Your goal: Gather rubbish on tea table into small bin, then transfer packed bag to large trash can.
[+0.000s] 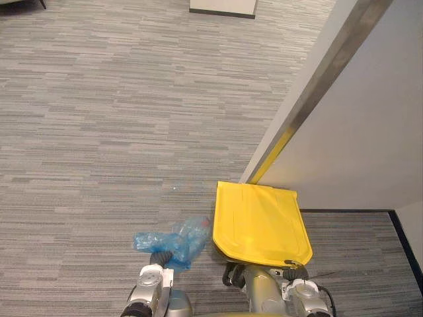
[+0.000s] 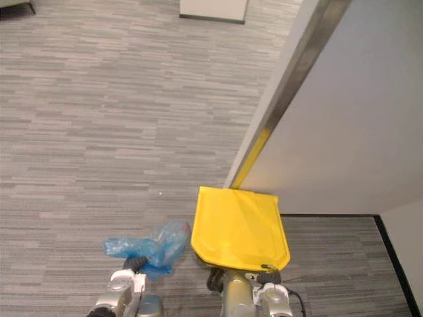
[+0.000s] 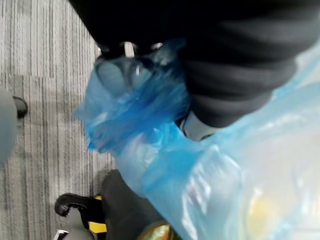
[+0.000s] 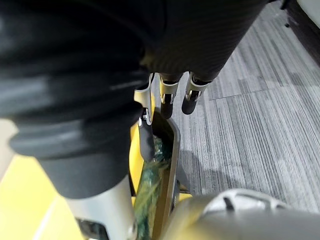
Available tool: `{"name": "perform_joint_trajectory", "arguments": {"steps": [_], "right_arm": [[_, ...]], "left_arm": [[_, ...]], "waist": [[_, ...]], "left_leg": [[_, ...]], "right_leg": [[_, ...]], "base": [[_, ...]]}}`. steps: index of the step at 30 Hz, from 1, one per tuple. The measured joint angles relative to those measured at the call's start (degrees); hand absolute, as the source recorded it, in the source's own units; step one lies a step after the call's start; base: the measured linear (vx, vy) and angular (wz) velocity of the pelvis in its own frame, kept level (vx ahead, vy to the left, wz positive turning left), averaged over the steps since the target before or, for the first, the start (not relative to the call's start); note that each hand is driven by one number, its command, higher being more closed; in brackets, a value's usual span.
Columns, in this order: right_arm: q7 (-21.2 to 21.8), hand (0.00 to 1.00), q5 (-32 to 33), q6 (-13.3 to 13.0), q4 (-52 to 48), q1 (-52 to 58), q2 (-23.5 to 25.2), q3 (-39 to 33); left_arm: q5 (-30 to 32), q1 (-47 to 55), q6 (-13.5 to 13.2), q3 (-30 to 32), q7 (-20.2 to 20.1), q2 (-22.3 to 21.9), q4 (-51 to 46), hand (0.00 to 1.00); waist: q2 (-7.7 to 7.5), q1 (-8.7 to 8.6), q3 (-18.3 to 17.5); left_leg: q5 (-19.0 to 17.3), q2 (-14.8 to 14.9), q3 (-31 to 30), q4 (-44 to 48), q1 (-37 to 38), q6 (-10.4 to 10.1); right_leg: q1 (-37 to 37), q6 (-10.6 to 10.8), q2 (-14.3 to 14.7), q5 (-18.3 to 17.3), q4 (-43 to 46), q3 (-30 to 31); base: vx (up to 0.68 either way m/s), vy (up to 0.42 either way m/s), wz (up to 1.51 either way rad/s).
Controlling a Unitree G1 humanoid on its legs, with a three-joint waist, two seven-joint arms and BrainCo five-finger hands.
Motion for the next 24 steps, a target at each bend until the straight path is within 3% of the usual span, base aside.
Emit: {"name": "perform_joint_trajectory", "arguments": {"steps": [4,7,12,17,18,24], "right_arm": [[-0.25,0.00,0.02,0.23,-0.07,-2.08,-0.73,5.18],[-0.74,0.00,0.03,1.38,-0.49,-4.95,-2.23,8.90],[-0.80,0.00,0.05,3.99,-7.44,-8.35,-4.49,10.45],[-2.85,0.00,0.02,4.22,-18.64,-6.93,-4.80,7.98],[-3.15,0.00,-0.02,3.93,-24.70,-4.45,-4.68,6.35],[-7.96,0.00,-0.28,0.21,-46.36,5.67,0.83,-2.37]], "left_arm": [[-1.03,-1.32,0.00,0.75,0.12,0.45,-1.44,1.00],[-1.94,-3.09,-0.02,0.95,0.87,1.26,-4.70,1.00],[-5.00,-5.76,-0.19,2.69,2.87,3.22,-8.07,1.00],[-6.03,-4.51,-0.16,2.33,2.79,3.63,-9.89,1.00],[-5.94,-3.86,-0.15,1.90,2.78,3.59,-11.20,1.00],[-3.96,1.89,0.09,1.84,2.81,2.97,-17.31,1.00]], "waist": [[-0.53,1.34,0.95],[-0.92,2.59,3.61],[-1.20,2.72,7.06],[-1.58,2.25,7.11],[-1.99,2.00,7.23],[-3.85,-0.48,6.41]], "left_leg": [[-0.86,0.26,-0.26,3.71,-6.44,0.84],[-2.58,0.79,-1.25,6.67,-10.06,0.98],[-2.63,1.98,-2.64,7.40,-12.90,1.01],[-2.61,3.08,-2.65,5.96,-11.42,0.96],[-2.58,3.06,-2.59,4.93,-10.43,0.91],[-2.77,4.03,-2.17,2.59,-6.17,0.33]], "right_leg": [[-3.24,0.43,0.08,2.49,-2.23,-0.63],[-5.35,0.72,0.24,3.42,-2.35,-0.42],[-6.27,1.91,3.50,5.41,-6.94,0.78],[-6.27,2.09,6.04,6.08,-7.17,0.84],[-6.26,2.12,6.26,6.10,-6.70,0.93],[-3.60,2.11,8.54,6.09,-8.35,1.30]], "base": [[-0.10,-0.024,0.09],[-0.15,-0.046,0.03],[-0.11,-0.088,-0.13],[0.00,-0.106,-0.19],[0.02,-0.113,-0.22],[-0.02,-0.096,-0.19]]}}
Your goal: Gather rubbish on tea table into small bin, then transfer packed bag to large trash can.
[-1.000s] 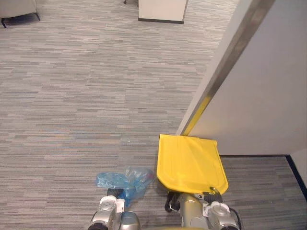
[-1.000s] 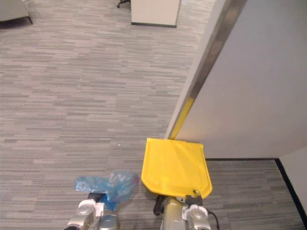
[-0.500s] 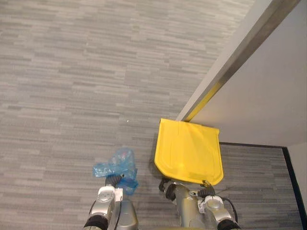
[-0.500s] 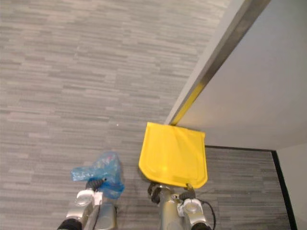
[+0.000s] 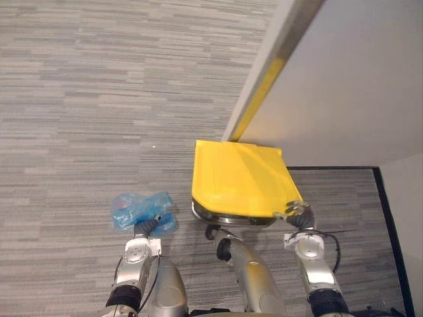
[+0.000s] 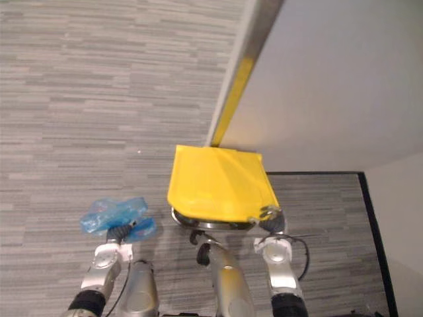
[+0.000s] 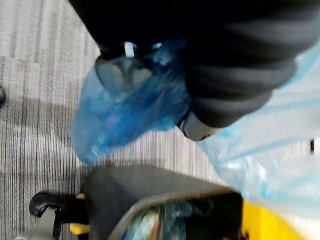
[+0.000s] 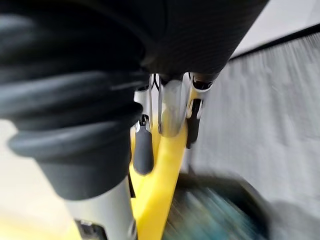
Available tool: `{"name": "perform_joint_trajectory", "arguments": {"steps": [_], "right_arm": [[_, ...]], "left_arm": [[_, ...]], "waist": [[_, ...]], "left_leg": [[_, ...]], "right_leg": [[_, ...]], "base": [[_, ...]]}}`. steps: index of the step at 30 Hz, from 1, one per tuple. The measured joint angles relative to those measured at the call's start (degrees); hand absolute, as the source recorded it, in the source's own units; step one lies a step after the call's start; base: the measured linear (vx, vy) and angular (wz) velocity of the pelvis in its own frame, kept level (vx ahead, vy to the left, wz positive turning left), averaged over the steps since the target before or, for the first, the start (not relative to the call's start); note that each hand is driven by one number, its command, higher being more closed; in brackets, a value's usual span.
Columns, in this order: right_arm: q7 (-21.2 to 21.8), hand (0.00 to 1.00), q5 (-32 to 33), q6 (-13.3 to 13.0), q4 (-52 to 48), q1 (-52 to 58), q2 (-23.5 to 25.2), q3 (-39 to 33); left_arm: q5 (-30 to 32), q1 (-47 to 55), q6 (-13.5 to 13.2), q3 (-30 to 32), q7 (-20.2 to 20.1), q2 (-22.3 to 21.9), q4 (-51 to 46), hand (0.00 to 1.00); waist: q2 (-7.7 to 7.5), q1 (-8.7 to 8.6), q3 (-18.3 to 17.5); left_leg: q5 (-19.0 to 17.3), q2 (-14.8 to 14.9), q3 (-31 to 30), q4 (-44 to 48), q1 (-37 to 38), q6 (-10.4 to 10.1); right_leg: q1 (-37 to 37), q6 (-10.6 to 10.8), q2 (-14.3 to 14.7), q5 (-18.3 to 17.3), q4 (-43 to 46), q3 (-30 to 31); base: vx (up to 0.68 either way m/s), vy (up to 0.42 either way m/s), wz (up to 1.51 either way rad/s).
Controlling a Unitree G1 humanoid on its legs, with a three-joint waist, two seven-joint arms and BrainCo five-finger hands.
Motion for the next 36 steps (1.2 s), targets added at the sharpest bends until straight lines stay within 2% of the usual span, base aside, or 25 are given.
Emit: {"name": "perform_joint_trajectory", "arguments": {"steps": [2,3,4,5,6,7,8,9,10,12,16,20,25,29,36], "right_arm": [[-1.79,0.00,0.04,-0.60,-2.96,3.61,2.45,-1.54],[-2.78,0.00,0.08,-0.91,-3.41,4.62,3.39,-1.95],[-3.43,0.00,0.23,-0.89,-3.04,6.36,4.17,-2.29],[-3.65,0.00,0.26,-0.90,-2.71,7.96,4.38,-2.40],[-3.71,0.00,0.40,-0.83,-2.13,7.94,4.10,-2.23],[-3.57,0.00,0.91,-0.88,-2.13,7.79,4.28,-1.42],[-3.19,0.00,1.53,-1.16,-1.99,7.74,4.55,-0.32],[-2.70,0.00,2.16,-1.42,-1.14,7.71,4.64,0.27],[-1.78,0.00,2.86,-1.51,2.08,6.96,4.62,0.55],[-0.40,0.00,3.41,-1.15,7.89,5.81,4.58,1.24],[3.44,0.00,3.95,-0.77,20.17,-0.97,3.87,7.68],[5.59,0.00,4.76,-0.95,27.07,-8.01,2.98,13.31],[6.57,0.00,5.04,-1.03,31.05,-15.97,2.62,18.68],[7.01,0.00,5.60,-1.09,31.28,-21.11,2.45,22.16],[5.56,0.00,9.10,-1.35,31.26,-35.22,-0.92,22.42]], "left_arm": [[0.91,2.11,0.02,-0.54,0.10,-0.49,-2.10,1.00],[1.31,2.63,0.12,-1.06,0.12,-0.59,-2.41,1.00],[1.93,3.32,0.35,-1.16,0.11,-1.09,-2.81,1.00],[1.95,4.12,0.38,-1.24,0.13,-1.44,-3.09,1.00],[1.95,4.65,0.55,-1.57,0.28,-2.95,-3.00,1.00],[1.95,4.77,0.52,-1.93,0.56,-3.79,-3.05,1.00],[1.95,5.22,0.55,-2.20,0.78,-4.45,-2.99,1.00],[1.95,5.71,0.57,-2.19,0.86,-4.73,-2.99,1.00],[1.93,4.98,0.73,-2.20,0.92,-4.75,-2.33,1.00],[1.94,4.57,1.00,-2.23,0.98,-4.62,-1.45,1.00],[1.93,3.74,1.08,-2.81,1.00,-1.80,1.80,1.00],[1.92,1.36,1.02,-2.65,1.03,-0.23,3.16,1.00],[1.77,-0.55,0.98,-2.70,1.01,-0.03,3.88,1.00],[1.20,-1.23,0.23,-2.65,1.04,0.04,3.83,1.00],[-1.00,-1.85,-0.24,-3.36,1.21,1.34,1.25,1.00]], "waist": [[-0.66,0.21,-0.87],[0.14,0.60,-0.61],[-1.65,-0.74,-1.35],[-2.26,-0.75,-1.70],[-0.80,-0.22,-2.22],[-0.34,-0.10,-2.42],[-0.04,-0.01,-2.54],[0.19,-0.11,-2.63],[-0.20,-0.07,-2.48],[-0.19,0.19,-2.48],[0.91,0.32,-1.72],[1.42,0.83,-0.71],[0.73,1.68,1.57],[0.88,2.21,3.07],[0.68,3.16,4.69]], "left_leg": [[0.14,1.62,-0.39,-2.06,1.14,0.17],[0.92,3.79,0.94,-3.11,1.84,-1.61],[1.83,3.31,1.03,-2.67,2.41,-3.15],[2.04,3.27,1.09,-1.49,2.64,-4.27],[1.19,3.71,1.38,3.54,0.77,-4.54],[0.68,2.34,3.16,7.67,-0.81,-3.66],[0.63,0.52,5.58,8.97,-1.51,-1.43],[-1.36,0.20,6.99,7.66,-1.08,0.76],[-1.95,0.18,7.15,6.94,-0.99,0.21],[-1.63,-0.40,6.57,6.37,-0.76,0.37],[-1.46,-1.52,4.42,5.51,-1.43,0.57],[-0.45,-3.03,1.13,3.77,-2.57,1.30],[1.02,-3.15,-1.77,2.35,-3.55,1.17],[1.05,-2.60,-1.94,2.44,-3.61,1.11],[1.61,-2.11,-3.21,3.47,-5.44,0.26]], "right_leg": [[1.21,0.48,1.32,-0.42,-1.41,-0.49],[-1.68,-5.07,1.15,-0.65,9.15,0.96],[-3.30,-8.88,0.82,-3.44,18.50,8.30],[-1.49,-6.10,0.15,-5.01,16.39,9.50],[-0.92,-4.61,0.97,-5.75,14.58,8.34],[0.02,-4.00,0.80,-4.40,11.74,6.51],[0.82,-3.76,0.76,-2.54,9.52,4.97],[0.84,-3.62,0.80,-1.69,9.31,4.03],[0.64,-4.13,0.48,-0.97,9.42,3.71],[0.77,-3.70,0.18,-0.46,9.42,3.70],[0.67,-3.99,0.00,0.35,8.44,3.10],[0.95,-3.83,-0.54,0.47,6.92,1.09],[1.63,-3.97,-0.46,0.47,4.57,-1.50],[2.31,-3.56,0.19,0.75,3.35,-1.77],[2.41,-2.68,1.25,2.28,0.84,-2.17]], "base": [[-0.05,-0.143,-0.08],[-0.03,-0.207,0.28],[0.02,-0.178,0.47],[0.03,-0.192,0.35],[0.01,-0.128,-0.10],[-0.04,-0.090,-0.43],[-0.07,-0.012,-0.35],[-0.07,-0.018,-0.12],[-0.05,-0.021,0.10],[-0.04,-0.022,0.08],[-0.01,-0.021,0.05],[-0.01,-0.065,0.29],[-0.02,-0.076,0.21],[-0.04,-0.044,0.00],[-0.05,-0.028,0.02]]}}
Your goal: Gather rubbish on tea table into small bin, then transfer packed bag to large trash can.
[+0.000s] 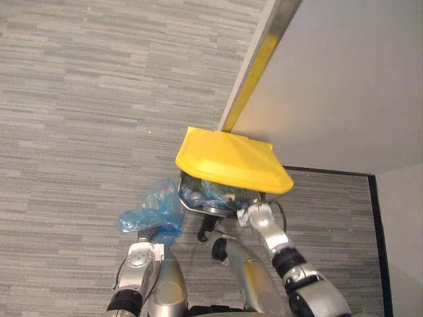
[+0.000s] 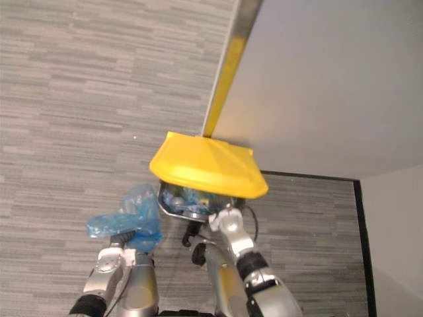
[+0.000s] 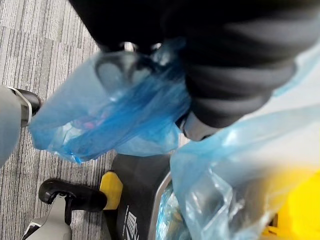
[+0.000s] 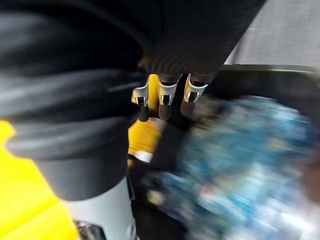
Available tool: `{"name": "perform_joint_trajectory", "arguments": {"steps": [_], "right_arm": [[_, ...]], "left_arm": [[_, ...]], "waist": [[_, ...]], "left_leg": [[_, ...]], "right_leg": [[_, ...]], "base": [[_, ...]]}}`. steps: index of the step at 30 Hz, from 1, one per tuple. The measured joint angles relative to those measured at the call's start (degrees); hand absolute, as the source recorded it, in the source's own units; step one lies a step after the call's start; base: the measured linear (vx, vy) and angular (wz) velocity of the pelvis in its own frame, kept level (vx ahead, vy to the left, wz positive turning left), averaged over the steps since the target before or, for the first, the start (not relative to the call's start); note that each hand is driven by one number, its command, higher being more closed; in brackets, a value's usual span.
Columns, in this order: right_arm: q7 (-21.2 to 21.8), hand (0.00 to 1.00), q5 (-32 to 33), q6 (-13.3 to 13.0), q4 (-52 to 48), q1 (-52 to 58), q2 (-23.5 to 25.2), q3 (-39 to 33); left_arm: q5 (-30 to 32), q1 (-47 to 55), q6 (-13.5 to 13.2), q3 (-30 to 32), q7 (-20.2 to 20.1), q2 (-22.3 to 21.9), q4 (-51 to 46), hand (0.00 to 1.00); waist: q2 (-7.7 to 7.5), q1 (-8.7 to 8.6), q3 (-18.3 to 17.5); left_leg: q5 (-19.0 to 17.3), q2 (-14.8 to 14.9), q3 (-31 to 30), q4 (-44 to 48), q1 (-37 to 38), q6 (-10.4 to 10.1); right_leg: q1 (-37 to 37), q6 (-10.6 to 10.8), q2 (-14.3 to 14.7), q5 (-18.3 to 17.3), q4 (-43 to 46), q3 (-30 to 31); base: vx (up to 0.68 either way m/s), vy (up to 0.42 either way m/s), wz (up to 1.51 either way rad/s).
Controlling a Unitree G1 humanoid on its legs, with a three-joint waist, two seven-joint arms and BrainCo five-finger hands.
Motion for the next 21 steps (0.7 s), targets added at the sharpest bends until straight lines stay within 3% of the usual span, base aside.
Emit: {"name": "perform_joint_trajectory", "arguments": {"steps": [8,15,21], "right_arm": [[-2.04,0.00,3.31,0.04,0.07,-10.13,-4.65,-1.51],[-2.27,0.00,7.03,0.14,4.32,-14.49,-5.70,-1.83],[-2.15,0.00,7.50,0.40,6.60,-18.57,-8.95,-2.85]], "left_arm": [[-2.83,-0.09,-1.19,-2.75,-0.07,0.65,-5.39,1.00],[-5.52,-0.07,-2.24,-5.72,-0.20,1.65,-11.81,1.00],[-8.42,-4.25,-3.72,-10.13,-0.73,2.60,-19.63,1.00]], "waist": [[0.02,0.85,2.25],[0.15,1.05,2.35],[1.15,1.12,4.31]], "left_leg": [[-0.08,0.17,0.02,1.53,-0.99,-0.15],[-0.12,-0.21,-0.01,2.04,-1.12,-0.19],[-0.24,-1.71,-1.13,3.65,-2.66,-0.38]], "right_leg": [[0.04,-0.60,0.07,1.84,-0.15,-0.08],[0.04,-0.82,-0.50,1.95,0.56,-0.06],[-1.18,-0.88,-3.07,1.64,3.39,-0.72]], "base": [[-0.03,-0.001,0.01],[-0.01,0.024,0.02],[-0.04,0.051,0.13]]}}
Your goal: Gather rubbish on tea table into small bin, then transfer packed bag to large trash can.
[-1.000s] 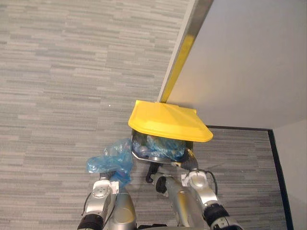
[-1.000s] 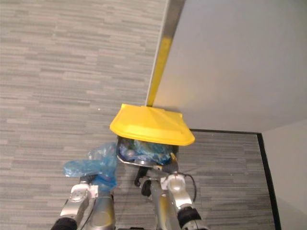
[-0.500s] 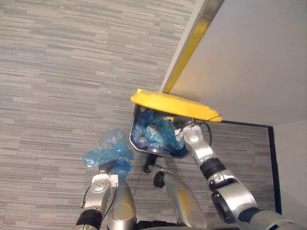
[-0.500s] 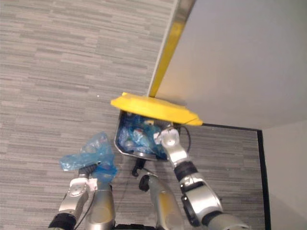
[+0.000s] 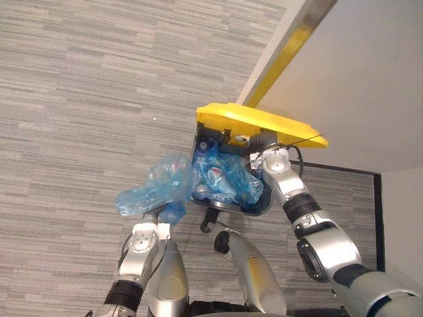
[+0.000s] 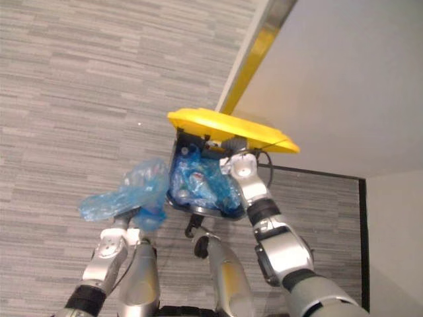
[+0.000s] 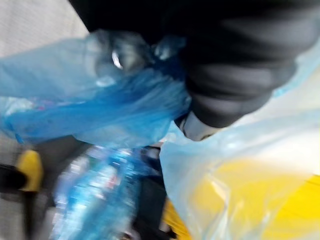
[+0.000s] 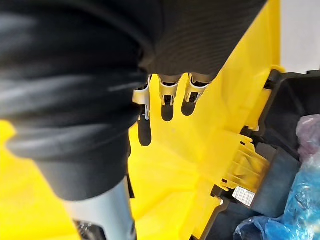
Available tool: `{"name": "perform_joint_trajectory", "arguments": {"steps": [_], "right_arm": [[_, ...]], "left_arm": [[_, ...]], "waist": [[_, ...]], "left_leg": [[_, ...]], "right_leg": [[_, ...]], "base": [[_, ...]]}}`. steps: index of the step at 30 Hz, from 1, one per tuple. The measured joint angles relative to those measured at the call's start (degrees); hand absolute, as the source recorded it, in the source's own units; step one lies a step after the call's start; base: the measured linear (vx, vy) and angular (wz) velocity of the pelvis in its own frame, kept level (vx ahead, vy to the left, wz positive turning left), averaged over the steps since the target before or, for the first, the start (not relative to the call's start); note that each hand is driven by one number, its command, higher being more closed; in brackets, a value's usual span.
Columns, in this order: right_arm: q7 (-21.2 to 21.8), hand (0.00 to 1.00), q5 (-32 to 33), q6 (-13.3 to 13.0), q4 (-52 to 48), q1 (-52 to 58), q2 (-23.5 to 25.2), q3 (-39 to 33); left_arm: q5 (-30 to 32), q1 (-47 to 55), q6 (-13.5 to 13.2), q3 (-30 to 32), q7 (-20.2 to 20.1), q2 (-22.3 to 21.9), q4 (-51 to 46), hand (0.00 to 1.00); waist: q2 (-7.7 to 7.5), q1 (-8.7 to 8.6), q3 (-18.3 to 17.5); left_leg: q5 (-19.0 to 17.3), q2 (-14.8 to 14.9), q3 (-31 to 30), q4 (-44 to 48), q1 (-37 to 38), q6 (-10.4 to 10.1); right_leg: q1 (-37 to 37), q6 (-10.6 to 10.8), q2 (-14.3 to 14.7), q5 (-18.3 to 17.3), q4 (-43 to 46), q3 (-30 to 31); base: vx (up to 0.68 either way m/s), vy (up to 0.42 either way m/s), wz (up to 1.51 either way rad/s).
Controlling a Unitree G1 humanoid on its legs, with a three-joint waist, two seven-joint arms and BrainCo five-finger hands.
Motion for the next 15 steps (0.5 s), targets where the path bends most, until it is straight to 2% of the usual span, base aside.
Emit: {"name": "perform_joint_trajectory", "arguments": {"steps": [4,9,15], "right_arm": [[0.31,0.00,0.00,0.13,1.24,-2.21,-1.51,-1.12],[0.81,0.00,-0.02,0.23,2.21,-2.89,-2.74,-1.11],[2.90,0.00,-0.04,0.24,2.26,-5.57,-5.03,-0.39]], "left_arm": [[-2.38,-1.41,-0.77,-1.30,-1.37,0.05,-5.25,1.00],[-5.69,-1.72,-0.88,-3.45,-2.31,0.11,-12.66,1.00],[-7.92,-5.05,-3.05,-7.36,-3.74,0.09,-22.49,1.00]], "waist": [[0.62,-0.22,0.50],[0.67,-0.38,0.52],[1.61,-0.78,0.92]], "left_leg": [[-0.16,-0.83,-0.59,1.43,-1.53,-0.04],[-0.67,-1.11,-0.49,2.28,-1.50,0.24],[-1.45,-1.10,0.40,3.72,-1.41,0.59]], "right_leg": [[-1.48,0.16,-1.38,-0.21,2.05,-0.14],[-1.62,0.49,-1.88,-0.42,3.12,0.22],[-2.06,0.45,-1.96,-0.40,4.37,1.57]], "base": [[-0.03,0.065,0.07],[-0.01,0.056,0.00],[-0.04,0.056,-0.09]]}}
